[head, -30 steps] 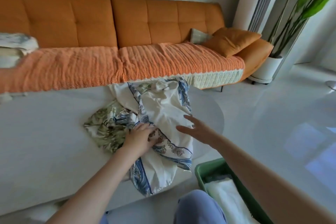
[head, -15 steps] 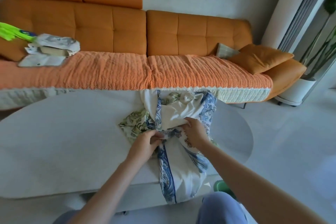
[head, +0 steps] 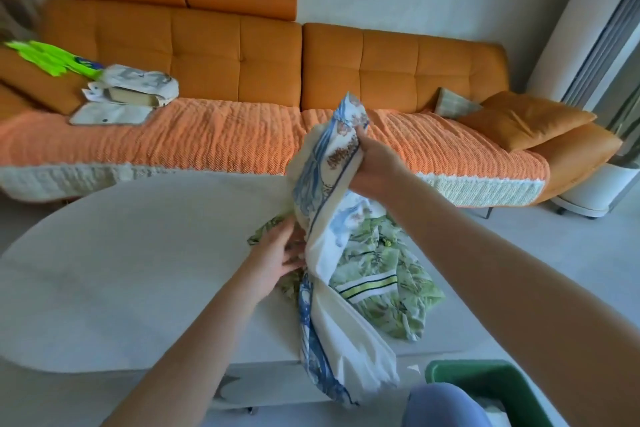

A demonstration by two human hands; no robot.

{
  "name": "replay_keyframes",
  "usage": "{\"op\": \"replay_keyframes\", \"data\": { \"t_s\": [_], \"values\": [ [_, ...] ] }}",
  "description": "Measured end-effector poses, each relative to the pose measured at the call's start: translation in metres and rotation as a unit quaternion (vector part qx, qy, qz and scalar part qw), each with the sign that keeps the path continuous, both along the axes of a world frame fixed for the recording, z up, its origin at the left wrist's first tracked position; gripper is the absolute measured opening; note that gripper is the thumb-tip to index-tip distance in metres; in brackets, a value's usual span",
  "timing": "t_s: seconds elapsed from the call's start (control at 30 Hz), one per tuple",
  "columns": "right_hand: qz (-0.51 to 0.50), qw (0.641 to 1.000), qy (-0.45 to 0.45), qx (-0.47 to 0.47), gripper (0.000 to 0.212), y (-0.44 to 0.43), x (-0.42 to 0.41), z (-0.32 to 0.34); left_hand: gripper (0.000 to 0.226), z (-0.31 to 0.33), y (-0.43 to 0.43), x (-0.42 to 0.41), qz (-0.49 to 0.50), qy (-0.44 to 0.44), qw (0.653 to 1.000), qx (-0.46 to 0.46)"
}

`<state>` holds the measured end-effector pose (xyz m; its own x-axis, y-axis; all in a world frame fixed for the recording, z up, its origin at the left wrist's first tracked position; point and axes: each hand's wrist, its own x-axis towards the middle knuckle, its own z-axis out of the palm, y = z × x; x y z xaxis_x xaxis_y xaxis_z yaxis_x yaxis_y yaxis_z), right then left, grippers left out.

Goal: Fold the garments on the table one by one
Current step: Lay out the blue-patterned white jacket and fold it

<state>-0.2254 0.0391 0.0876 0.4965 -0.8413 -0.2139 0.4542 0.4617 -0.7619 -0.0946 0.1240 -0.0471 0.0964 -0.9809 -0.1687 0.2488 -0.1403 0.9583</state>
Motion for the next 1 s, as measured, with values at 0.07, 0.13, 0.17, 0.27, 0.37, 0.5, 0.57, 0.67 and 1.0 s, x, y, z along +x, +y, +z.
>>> {"op": "replay_keyframes", "data": {
  "t_s": [0.07, 0.13, 0.17, 0.27, 0.37, 0.5, 0.57, 0.67, 1.0],
  "values": [
    [0.055, 0.998, 0.007, -0.021, 0.05, 0.005, 0.016, 0.008, 0.037, 0.007, -0.004, 0.016, 0.01, 0.089, 0.996, -0.002],
    [0.083, 0.996, 0.01, -0.042, 0.052, 0.006, 0.029, 0.018, 0.039, 0.012, -0.006, 0.03, 0.027, 0.135, 0.99, 0.019],
    [0.087, 0.995, 0.009, -0.048, 0.053, 0.005, 0.033, 0.021, 0.038, 0.01, -0.007, 0.034, 0.032, 0.151, 0.987, 0.036],
    [0.073, 0.996, -0.019, -0.041, 0.057, -0.002, 0.039, 0.028, 0.029, 0.009, -0.002, 0.039, 0.004, 0.154, 0.987, 0.048],
    [0.022, 0.999, -0.032, -0.036, 0.061, -0.018, 0.033, 0.022, 0.028, -0.003, -0.006, 0.047, 0.043, 0.038, 0.998, 0.003],
    [-0.076, 0.986, 0.145, 0.008, 0.033, -0.039, -0.001, -0.011, 0.013, 0.012, -0.011, 0.076, 0.207, -0.04, 0.974, -0.087],
    [-0.076, 0.96, 0.268, 0.037, 0.019, -0.04, -0.027, -0.043, 0.01, 0.021, -0.011, 0.092, 0.271, 0.0, 0.958, -0.093],
    [-0.057, 0.925, 0.374, 0.043, 0.015, -0.026, -0.057, -0.084, 0.011, 0.008, -0.005, 0.102, 0.203, -0.092, 0.974, -0.042],
    [0.065, 0.785, 0.555, -0.268, 0.076, 0.009, -0.041, -0.103, 0.096, -0.03, 0.019, 0.083, 0.092, -0.413, 0.891, 0.163]
  ]
}}
